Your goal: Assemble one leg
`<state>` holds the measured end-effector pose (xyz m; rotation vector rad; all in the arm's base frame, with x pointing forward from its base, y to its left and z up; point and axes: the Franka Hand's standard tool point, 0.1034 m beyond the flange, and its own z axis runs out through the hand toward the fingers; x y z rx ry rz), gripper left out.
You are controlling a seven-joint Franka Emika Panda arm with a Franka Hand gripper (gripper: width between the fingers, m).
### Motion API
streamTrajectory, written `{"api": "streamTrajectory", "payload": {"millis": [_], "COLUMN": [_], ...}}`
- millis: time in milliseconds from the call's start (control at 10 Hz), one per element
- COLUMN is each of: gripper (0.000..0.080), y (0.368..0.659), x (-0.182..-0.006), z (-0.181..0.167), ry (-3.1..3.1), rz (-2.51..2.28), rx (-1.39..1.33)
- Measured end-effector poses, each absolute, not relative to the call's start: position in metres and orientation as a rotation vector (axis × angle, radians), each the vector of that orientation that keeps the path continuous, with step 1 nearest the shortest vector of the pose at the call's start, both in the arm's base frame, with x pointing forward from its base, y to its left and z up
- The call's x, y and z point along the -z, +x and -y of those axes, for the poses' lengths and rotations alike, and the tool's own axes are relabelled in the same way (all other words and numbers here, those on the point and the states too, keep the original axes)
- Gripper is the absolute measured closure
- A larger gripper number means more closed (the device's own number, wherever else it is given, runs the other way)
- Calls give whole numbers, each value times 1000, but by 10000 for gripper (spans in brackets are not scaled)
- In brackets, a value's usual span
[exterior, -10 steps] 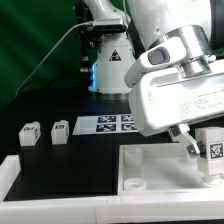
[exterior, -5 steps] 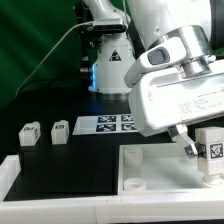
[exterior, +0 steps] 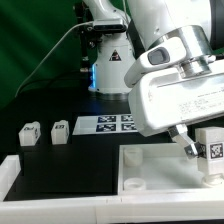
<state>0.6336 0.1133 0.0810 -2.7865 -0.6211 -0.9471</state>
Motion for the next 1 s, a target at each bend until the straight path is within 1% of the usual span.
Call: {"api": "streamTrajectory", "payload": {"millis": [100,200,300,400,500,600,700,800,1000], "gripper": [150,150,150,150,150,150,150,150,150], "y": [632,630,624,615,613,612,605,607,607], "x": [-82,-88,-92,-96,-103,-104,-105,-111,-109], "z": [-115,-112,-115,-122,-124,-125,-129,-134,-135], "ry": [-2793,-2803,-2816,-2840,-2855,-2862,-2871,-2867,-2865], "rz": [636,645,662,662,677,678,671,692,694], "rx": [900,875,780,576,445,364,206,130,129]}}
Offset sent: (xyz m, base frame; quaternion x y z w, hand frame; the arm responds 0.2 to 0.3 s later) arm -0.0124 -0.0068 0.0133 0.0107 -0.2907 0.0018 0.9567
